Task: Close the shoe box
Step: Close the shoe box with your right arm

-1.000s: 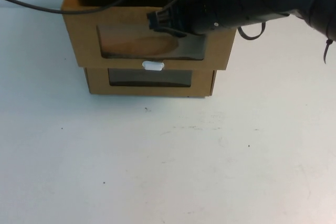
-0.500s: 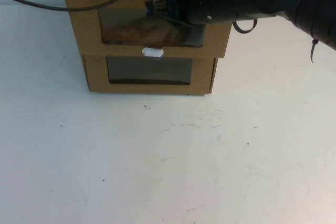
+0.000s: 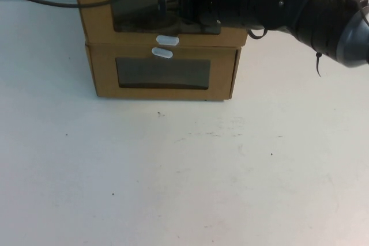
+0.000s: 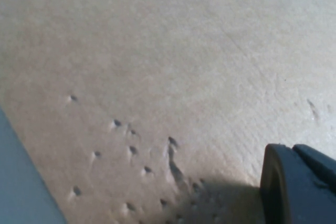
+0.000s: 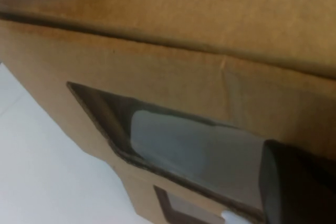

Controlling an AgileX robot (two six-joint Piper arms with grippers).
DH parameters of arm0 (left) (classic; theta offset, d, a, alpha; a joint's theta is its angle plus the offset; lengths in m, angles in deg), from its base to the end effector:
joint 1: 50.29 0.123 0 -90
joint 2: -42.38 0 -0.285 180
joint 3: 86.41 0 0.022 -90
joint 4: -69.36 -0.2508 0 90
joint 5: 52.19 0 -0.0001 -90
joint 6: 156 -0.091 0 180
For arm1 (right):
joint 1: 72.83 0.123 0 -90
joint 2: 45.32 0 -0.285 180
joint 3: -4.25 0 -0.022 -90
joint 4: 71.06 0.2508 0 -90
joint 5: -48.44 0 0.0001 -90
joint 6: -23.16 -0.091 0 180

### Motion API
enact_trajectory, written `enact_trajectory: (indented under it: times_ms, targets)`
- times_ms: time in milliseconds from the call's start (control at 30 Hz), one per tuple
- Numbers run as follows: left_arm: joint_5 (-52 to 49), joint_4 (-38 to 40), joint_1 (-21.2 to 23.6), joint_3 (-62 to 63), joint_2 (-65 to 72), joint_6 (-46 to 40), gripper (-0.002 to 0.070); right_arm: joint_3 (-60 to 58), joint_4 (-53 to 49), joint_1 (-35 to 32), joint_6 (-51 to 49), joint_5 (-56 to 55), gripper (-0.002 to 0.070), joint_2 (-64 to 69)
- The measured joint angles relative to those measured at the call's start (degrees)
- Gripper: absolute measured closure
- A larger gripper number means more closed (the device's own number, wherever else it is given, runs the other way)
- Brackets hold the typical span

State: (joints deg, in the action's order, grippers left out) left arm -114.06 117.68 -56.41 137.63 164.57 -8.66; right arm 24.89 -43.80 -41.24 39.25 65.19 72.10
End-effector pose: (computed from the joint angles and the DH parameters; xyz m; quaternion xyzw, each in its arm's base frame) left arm 0.4367 -0.1071 0.3938 0.2300 0.8280 -0.3227 0.3966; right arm 0.3912 0.2547 0.3347 -0.1900 0.8048 0.2507 0.5034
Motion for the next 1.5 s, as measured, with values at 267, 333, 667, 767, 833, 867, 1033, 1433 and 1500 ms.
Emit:
enact_trajectory:
  times_ms: [267,333,667,767,833,867,1033,1433,1500]
  targets:
    - [-0.11,0.12,0.0,0.0,0.0,0.0,0.068,0.0,1.73,-0.15,0.0,1.26,0.0687,0.04]
    - [-0.18,0.12,0.0,0.0,0.0,0.0,0.068,0.43,2.78,-0.18,0.0,4.22,0.0687,-0.08]
    - [-0.23,0.23,0.0,0.0,0.0,0.0,0.068,1.75,12.67,-0.28,8.23,7.82,0.0687,-3.67]
    - [-0.23,0.23,0.0,0.0,0.0,0.0,0.068,3.06,13.74,-0.68,9.42,6.64,0.0687,-3.18]
    - [-0.23,0.23,0.0,0.0,0.0,0.0,0.068,4.27,13.98,-1.08,9.79,6.37,0.0687,-1.99]
    - [-0.23,0.23,0.0,0.0,0.0,0.0,0.068,4.9,14.28,-1.35,9.79,6.23,0.0687,-1.33]
    - [-0.23,0.23,0.0,0.0,0.0,0.0,0.068,7.16,16.78,-1.82,10.01,8.57,0.0688,0.83]
    - [-0.32,0.25,0.0,0.0,0.0,0.0,0.068,7.91,16.36,-2.26,10.1,11.4,0.0688,1.99]
    - [-0.21,0.36,0.0,0.0,0.0,0.0,0.068,7.91,16.26,-2.26,10.1,10.69,0.0688,2.12]
